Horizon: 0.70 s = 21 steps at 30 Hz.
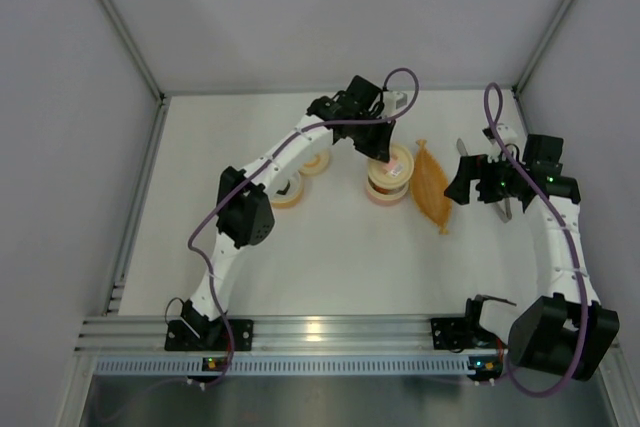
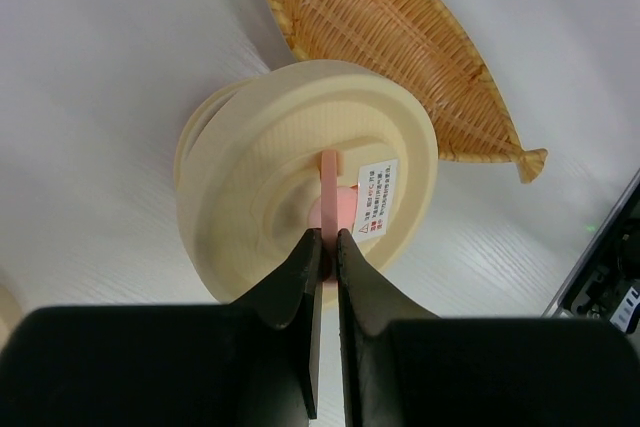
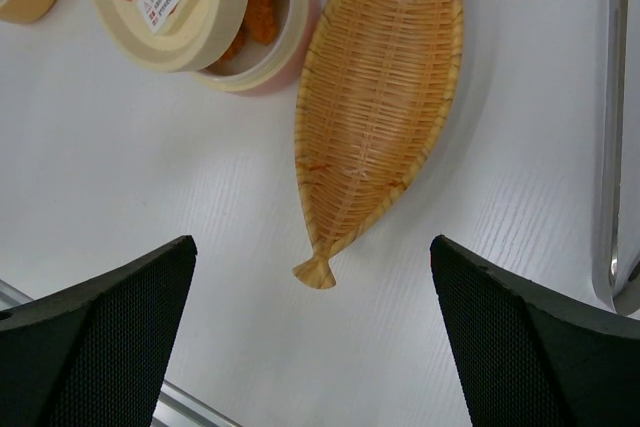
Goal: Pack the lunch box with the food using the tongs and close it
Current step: Screw the box lid onto the packing box.
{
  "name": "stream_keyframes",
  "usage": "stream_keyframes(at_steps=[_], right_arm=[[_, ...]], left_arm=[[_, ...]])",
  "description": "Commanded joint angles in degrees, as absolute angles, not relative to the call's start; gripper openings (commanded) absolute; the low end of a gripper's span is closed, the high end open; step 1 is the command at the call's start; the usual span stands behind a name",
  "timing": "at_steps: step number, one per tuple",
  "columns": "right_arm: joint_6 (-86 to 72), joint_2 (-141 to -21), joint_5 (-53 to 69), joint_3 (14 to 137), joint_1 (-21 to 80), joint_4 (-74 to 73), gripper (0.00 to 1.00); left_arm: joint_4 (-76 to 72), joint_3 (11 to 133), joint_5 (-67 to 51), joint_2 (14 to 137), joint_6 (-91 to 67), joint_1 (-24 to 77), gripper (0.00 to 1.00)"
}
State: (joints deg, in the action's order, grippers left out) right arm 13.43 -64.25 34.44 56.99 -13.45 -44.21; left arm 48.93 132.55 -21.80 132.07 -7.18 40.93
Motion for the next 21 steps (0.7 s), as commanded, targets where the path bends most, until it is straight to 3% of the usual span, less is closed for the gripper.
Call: stream_keyframes(at_steps=[1,21], right_arm=[[13.4,-64.1,36.0,57.5,-14.4,-43.9,0.99],[13.4,-64.9,35.5,54.7,-14.9,-43.0,0.99]], left_arm=[[49.7,132.2,-23.7,129.7,-7.4,41.0,0.00],[49.0,136.4,-24.3,137.8,-8.8,39.0,0.00]])
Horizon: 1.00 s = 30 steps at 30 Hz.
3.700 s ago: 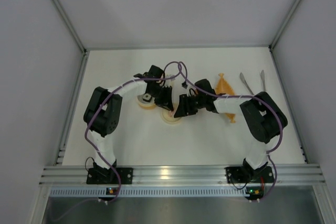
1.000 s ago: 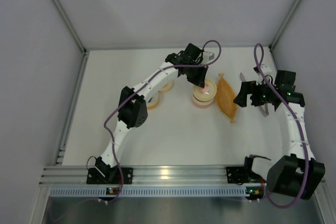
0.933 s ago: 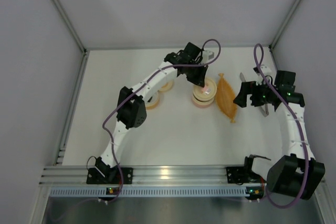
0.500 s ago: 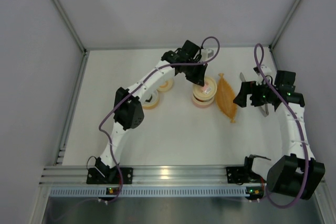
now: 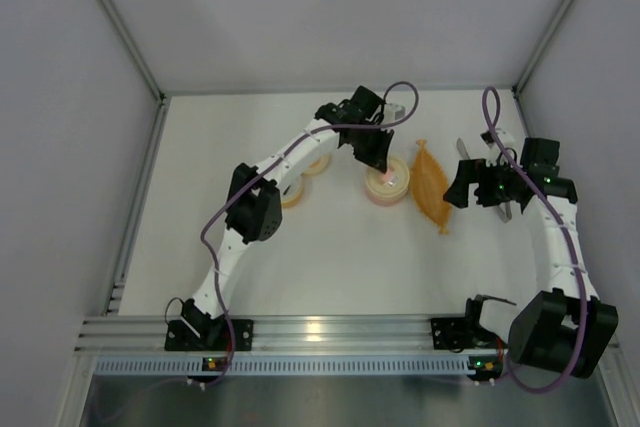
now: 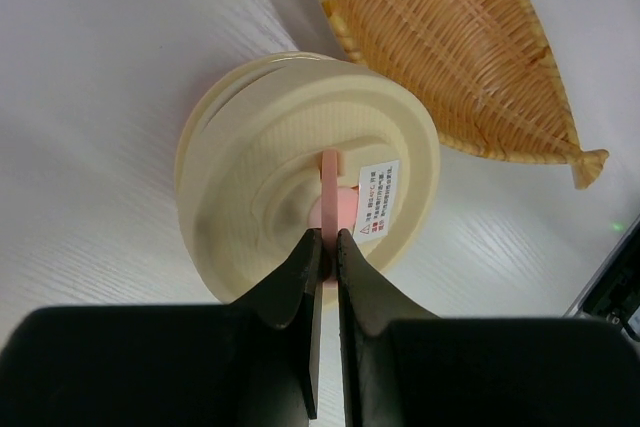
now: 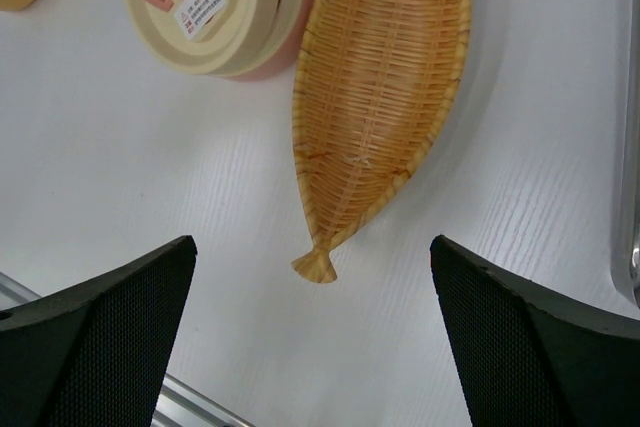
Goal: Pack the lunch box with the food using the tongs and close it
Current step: Screw the box lid onto the packing box.
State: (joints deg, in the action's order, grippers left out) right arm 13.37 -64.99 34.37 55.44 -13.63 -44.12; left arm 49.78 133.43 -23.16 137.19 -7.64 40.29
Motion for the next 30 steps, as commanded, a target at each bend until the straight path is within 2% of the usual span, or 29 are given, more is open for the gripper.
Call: stream_keyframes(at_steps=[1,12,18,19,21,22,23,24,25,27,28,29,30], right_arm=[[13.4,-65.0,35.5,54.4,-14.9,-42.8,0.99],[13.1,-65.7,35.9,53.9,-15.2,-42.4,0.99],[12.6,-66.0,36.3,53.5,-15.2,-41.7,0.99],[12.5,-66.2,36.5,53.7,-15.2,-41.7,0.99],[12.3,-66.4,36.6,53.6,-15.2,-41.7,1.00],[12.3,-66.4,36.8,53.7,-15.2,-41.7,0.99],[12.1,-66.4,36.9,53.7,-15.2,-41.5,1.00],[12.0,-66.4,36.9,53.7,-15.2,-41.5,0.99],[12.0,-66.4,37.0,53.9,-15.2,-41.0,0.99],[11.4,-66.7,37.3,54.3,-15.2,-40.6,0.99],[11.3,-66.8,37.4,54.8,-15.2,-40.1,1.00],[10.9,-67.2,37.4,55.3,-15.2,-39.8,0.99],[10.1,-67.4,37.4,55.7,-15.2,-39.5,0.99]], left_arm=[[48.9,137.1,-24.3,138.2,-9.0,38.6,0.00],[46.3,139.1,-26.9,140.4,-10.5,38.5,0.00],[46.3,139.5,-27.3,140.8,-10.8,38.7,0.05],[46.3,139.5,-27.2,140.9,-10.7,38.8,0.08],[46.4,139.4,-27.2,140.9,-10.6,38.8,0.22],[46.4,139.4,-27.2,140.7,-10.6,38.8,0.37],[46.4,139.4,-27.2,140.5,-10.6,38.8,0.48],[46.5,139.4,-27.2,140.4,-10.6,38.8,0.48],[46.5,139.4,-27.3,140.1,-10.6,38.8,0.56],[46.8,139.3,-27.0,139.3,-10.5,38.8,0.65],[46.9,139.3,-27.0,138.2,-10.3,38.7,0.75],[47.2,139.2,-26.9,137.4,-10.0,38.7,0.77],[47.5,139.1,-26.9,136.5,-9.8,38.6,0.85]])
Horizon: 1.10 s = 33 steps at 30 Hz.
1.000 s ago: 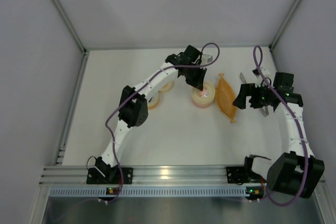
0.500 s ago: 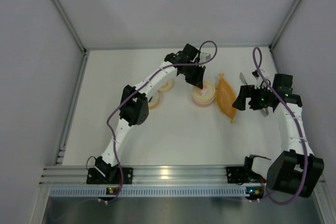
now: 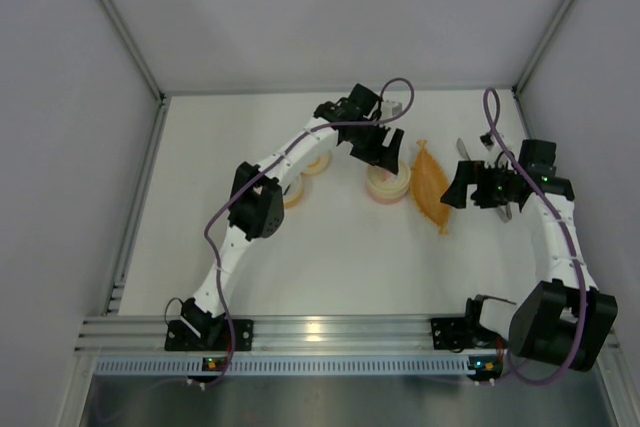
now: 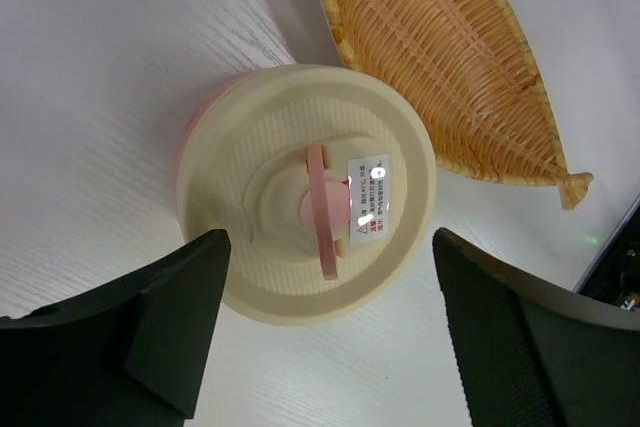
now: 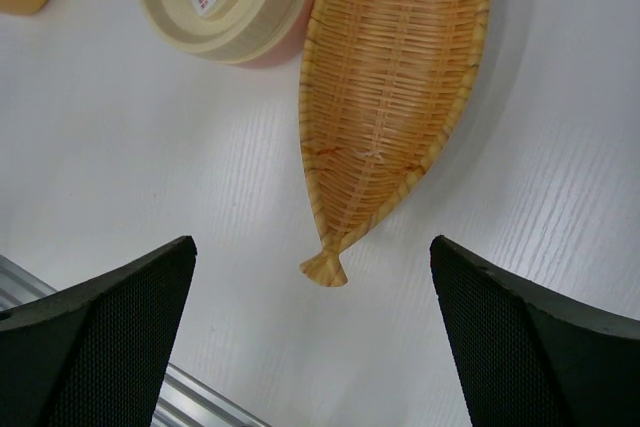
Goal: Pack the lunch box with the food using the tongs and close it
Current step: Screw the box lid onto the packing box.
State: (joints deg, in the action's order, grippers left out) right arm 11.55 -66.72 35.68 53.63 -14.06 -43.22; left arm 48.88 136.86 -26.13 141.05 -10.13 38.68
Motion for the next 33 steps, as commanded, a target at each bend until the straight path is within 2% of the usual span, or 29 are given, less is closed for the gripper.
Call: stream_keyframes(at_steps=[1,4,5,7,9,15,18,21,22,25,28,33], right_arm=[[9.8,-67.7,37.4,56.9,-15.2,-39.0,0.99],[8.9,-68.6,36.9,60.4,-14.5,-37.9,0.99],[9.3,-69.3,36.7,61.7,-13.6,-37.9,0.99],[11.1,-70.8,36.9,65.2,-11.9,-38.1,0.99],[16.7,-72.4,37.4,69.7,-10.1,-39.4,0.99],[37.7,-87.3,38.4,86.3,-1.6,-50.9,0.98],[46.4,-95.3,39.5,94.7,2.4,-57.3,0.94],[53.7,-102.3,35.7,102.3,7.0,-61.2,0.84],[56.7,-105.4,34.6,104.0,9.2,-63.5,0.78],[62.1,-110.5,32.3,110.2,12.6,-67.8,0.72],[67.5,-114.2,28.6,114.0,15.9,-70.7,0.69],[74.1,-116.2,22.4,113.0,19.2,-72.3,0.68]], left_arm=[[47.6,139.0,-26.7,135.5,-9.2,38.5,0.90],[47.7,136.5,-27.3,129.3,-8.9,37.0,0.93],[47.6,134.0,-28.1,125.5,-9.1,35.2,0.98],[47.2,131.1,-33.9,121.7,-9.8,32.4,0.98],[45.9,124.6,-43.7,115.6,-8.8,27.2,0.98],[55.9,113.5,-53.8,105.4,3.0,17.9,0.98],[57.4,105.9,-56.6,102.2,5.2,14.2,0.98],[57.3,100.1,-57.6,99.0,6.1,12.1,0.98],[57.2,99.1,-58.4,98.0,6.2,11.3,0.98],[56.6,96.0,-59.8,96.9,5.9,10.8,0.98],[56.9,95.6,-60.6,96.4,6.2,10.7,0.98],[57.5,96.4,-63.2,97.2,6.5,9.8,0.98]])
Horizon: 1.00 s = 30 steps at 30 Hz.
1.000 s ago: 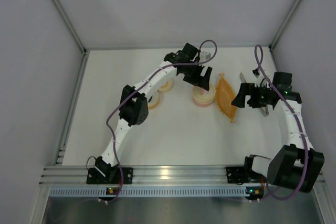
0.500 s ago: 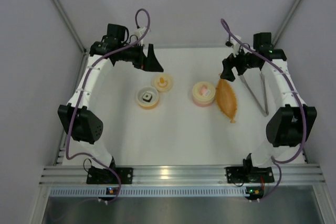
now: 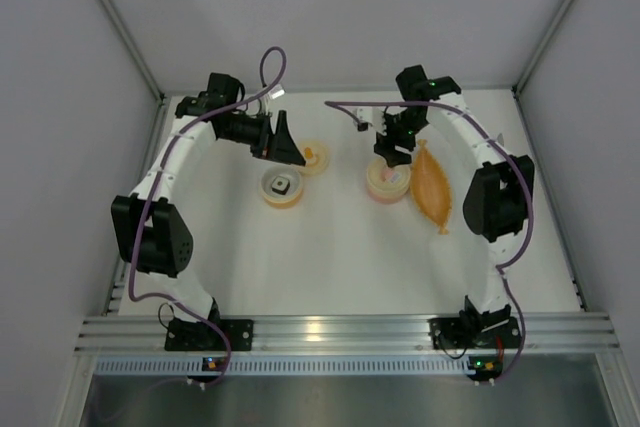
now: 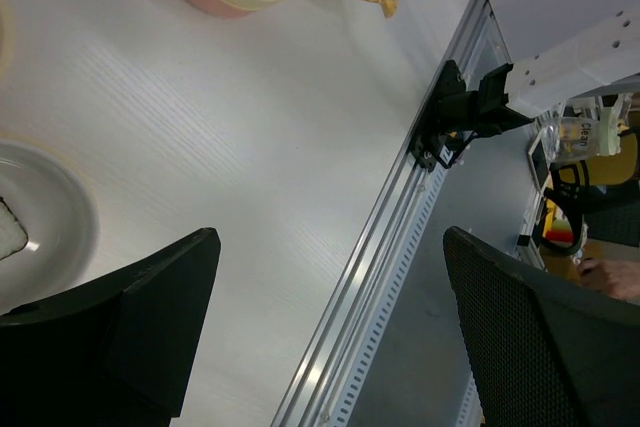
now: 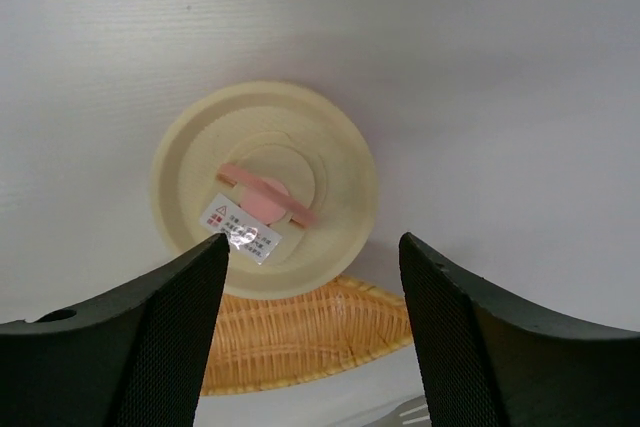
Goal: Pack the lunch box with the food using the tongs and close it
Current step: Screw the box lid onto the packing box.
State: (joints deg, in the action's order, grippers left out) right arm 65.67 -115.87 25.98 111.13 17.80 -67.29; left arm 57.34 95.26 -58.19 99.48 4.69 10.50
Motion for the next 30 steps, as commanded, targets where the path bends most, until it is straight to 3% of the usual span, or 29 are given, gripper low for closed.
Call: stream_keyframes(at_steps=[1,18,21,22,27,30], right_arm=[[75.3,-116.8,22.0,112.9,19.7,-72.4,0.68],[78.2,-120.1,20.3,110.4,23.1,-70.1,0.69],[78.3,-119.8,20.0,107.8,23.3,-70.0,0.61],[78.3,-119.4,19.9,107.1,23.4,-70.0,0.53],[76.2,-118.5,19.1,102.2,23.2,-67.8,0.36],[73.9,-118.1,19.2,100.1,22.9,-66.1,0.22]], left_arm=[[57.4,96.2,-63.9,97.2,6.3,9.3,0.98],[56.3,95.4,-66.0,97.3,4.9,6.3,0.98],[56.0,95.0,-65.6,97.0,4.7,6.2,0.98],[56.0,94.9,-65.5,97.0,4.7,6.1,0.98],[55.1,94.7,-65.8,96.9,3.5,5.7,0.98],[55.1,94.7,-65.7,96.9,3.4,5.6,0.98]])
